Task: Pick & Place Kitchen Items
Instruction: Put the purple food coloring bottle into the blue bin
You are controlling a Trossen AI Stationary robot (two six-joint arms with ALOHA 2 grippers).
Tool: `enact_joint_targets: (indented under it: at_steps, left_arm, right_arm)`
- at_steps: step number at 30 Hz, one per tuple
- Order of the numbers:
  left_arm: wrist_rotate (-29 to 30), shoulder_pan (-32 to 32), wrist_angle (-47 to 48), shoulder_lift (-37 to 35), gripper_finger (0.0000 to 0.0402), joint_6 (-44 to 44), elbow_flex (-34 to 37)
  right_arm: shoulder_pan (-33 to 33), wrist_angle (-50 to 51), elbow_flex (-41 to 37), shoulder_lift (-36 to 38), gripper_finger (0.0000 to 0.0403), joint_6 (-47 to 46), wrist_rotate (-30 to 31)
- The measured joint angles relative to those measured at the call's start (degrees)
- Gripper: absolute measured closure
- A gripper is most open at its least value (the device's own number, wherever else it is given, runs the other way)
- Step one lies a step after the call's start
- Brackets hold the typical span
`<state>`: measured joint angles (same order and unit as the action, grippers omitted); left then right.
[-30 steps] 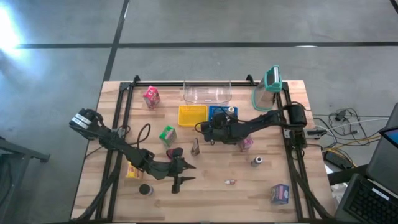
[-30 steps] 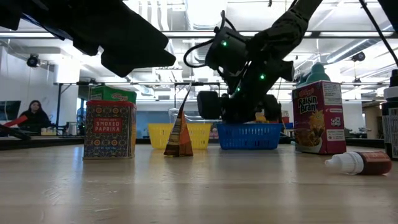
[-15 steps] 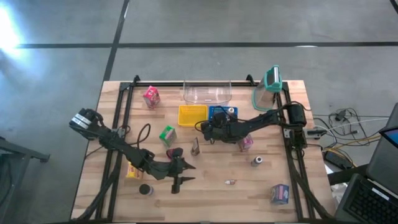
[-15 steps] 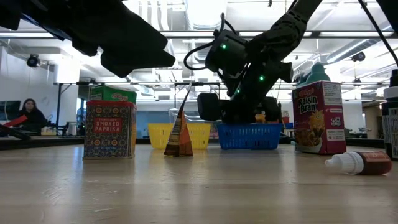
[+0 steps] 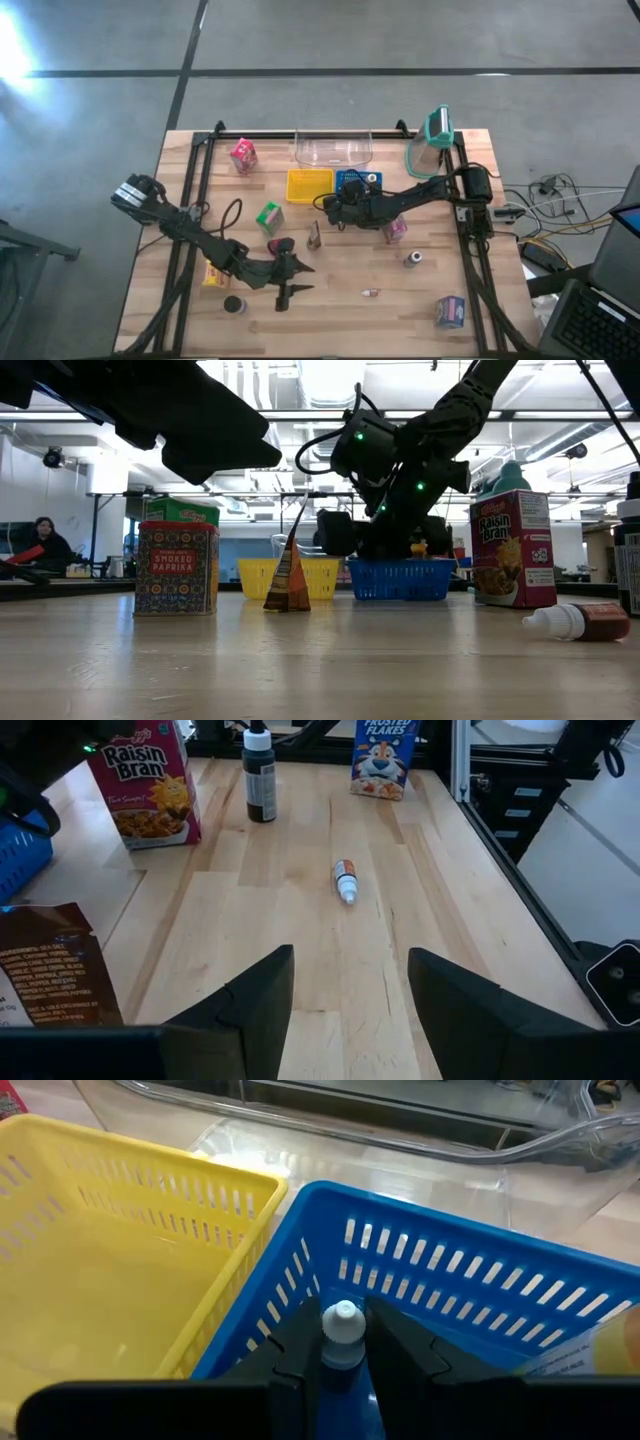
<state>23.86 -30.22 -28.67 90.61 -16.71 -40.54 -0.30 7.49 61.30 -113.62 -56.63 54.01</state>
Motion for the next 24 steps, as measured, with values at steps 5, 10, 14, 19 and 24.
enact_joint_targets:
  at_steps: [5, 10, 14, 19, 24]
  left_arm:
    - [0.0, 0.0, 0.0, 0.0, 0.0197, 0.0, 0.0]
    - [0.0, 0.0, 0.0, 0.0, 0.0197, 0.0, 0.0]
    - [0.0, 0.0, 0.0, 0.0, 0.0197, 0.0, 0.0]
    - [0.0, 0.0, 0.0, 0.0, 0.0197, 0.0, 0.0]
    - [-0.1, 0.0, 0.0, 0.0, 0.0197, 0.0, 0.0]
  right_arm:
    - [0.0, 0.0, 0.0, 0.0, 0.0317, 0.3, -0.1]
    - [-0.3, 0.0, 0.0, 0.0, 0.0303, 0.3, -0.5]
    - [-0.3, 0.0, 0.0, 0.0, 0.0308, 0.5, -0.5]
    - [-0.3, 0.0, 0.0, 0.2, 0.0324, 1.1, -0.5]
    - [-0.3, 0.1, 0.3, 1.0, 0.0331, 3.0, -0.5]
